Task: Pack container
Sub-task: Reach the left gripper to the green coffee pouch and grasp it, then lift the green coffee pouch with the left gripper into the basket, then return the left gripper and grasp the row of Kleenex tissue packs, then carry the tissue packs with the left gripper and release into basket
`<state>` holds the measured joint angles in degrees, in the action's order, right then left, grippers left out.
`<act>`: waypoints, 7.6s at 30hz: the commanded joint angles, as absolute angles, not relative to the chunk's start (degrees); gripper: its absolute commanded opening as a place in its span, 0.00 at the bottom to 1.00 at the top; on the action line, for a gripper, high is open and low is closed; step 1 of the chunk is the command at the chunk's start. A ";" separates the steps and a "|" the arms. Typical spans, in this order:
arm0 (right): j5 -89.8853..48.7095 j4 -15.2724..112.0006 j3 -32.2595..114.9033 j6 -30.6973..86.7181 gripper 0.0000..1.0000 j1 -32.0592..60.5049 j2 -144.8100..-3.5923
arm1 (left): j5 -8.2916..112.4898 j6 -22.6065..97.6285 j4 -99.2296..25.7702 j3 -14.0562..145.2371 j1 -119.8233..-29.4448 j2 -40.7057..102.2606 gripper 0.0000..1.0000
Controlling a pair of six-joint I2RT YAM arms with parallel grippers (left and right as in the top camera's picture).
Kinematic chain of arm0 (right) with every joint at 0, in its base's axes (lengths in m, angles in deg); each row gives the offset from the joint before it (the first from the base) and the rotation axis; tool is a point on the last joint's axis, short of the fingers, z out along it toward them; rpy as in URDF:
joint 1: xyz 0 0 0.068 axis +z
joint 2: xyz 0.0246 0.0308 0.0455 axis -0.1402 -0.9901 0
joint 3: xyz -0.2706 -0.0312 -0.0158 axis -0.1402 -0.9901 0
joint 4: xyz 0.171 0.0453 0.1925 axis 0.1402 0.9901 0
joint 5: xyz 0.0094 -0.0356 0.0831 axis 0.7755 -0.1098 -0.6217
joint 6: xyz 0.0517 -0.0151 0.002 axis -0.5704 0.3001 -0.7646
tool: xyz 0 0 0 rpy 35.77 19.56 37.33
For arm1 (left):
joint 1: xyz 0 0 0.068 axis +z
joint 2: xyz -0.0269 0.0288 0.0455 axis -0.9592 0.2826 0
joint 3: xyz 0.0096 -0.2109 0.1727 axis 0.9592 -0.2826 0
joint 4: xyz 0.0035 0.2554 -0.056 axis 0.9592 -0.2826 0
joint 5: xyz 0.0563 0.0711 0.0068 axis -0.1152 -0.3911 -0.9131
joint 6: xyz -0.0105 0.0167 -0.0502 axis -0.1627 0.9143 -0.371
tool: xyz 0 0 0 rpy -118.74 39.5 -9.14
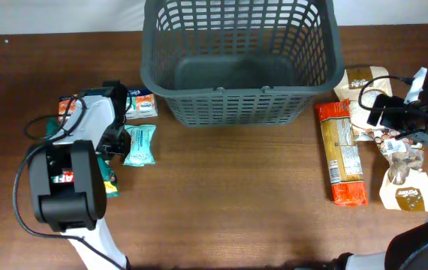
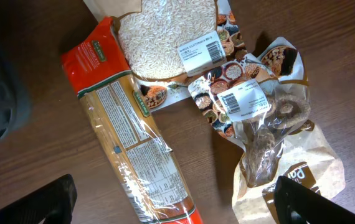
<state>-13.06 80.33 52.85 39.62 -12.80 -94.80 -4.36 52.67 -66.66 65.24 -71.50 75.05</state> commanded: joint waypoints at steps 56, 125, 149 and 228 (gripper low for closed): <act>-13.60 80.33 53.88 39.99 0.99 -13.02 -95.41 | 5.74 74.96 -73.85 126.46 -86.21 57.98 0.02; -13.60 80.33 53.88 39.99 0.99 -13.02 -95.41 | 36.23 73.41 -73.37 143.66 -90.62 78.04 0.82; -13.60 80.33 53.88 39.99 0.99 -13.02 -95.41 | 17.61 29.39 -93.74 128.49 -65.16 69.06 0.77; -13.60 80.33 53.88 39.99 1.00 -13.02 -95.41 | 41.21 26.53 -61.99 105.89 -56.42 79.22 0.02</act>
